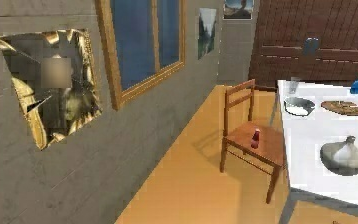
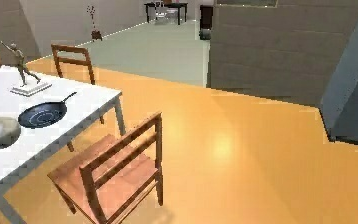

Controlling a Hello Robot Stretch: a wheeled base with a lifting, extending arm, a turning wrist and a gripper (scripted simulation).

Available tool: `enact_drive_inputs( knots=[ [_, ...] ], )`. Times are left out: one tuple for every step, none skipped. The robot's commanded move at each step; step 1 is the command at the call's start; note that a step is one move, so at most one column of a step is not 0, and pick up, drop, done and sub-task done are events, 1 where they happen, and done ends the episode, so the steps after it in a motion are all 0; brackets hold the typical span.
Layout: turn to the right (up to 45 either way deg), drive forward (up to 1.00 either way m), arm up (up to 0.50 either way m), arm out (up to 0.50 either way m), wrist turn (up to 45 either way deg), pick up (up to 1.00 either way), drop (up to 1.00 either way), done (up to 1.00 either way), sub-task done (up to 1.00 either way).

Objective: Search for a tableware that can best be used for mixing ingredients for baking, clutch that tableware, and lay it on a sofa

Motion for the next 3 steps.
enact_drive_inputs(
  knots=[
    [0.0,0.75,0.0,0.0,0.0,0.0,0.0,0.0,0.0],
    [-33.0,0.0,0.0,0.0,0.0,0.0,0.0,0.0,0.0],
    [42.0,0.0,0.0,0.0,0.0,0.0,0.0,0.0,0.0]
  ],
)
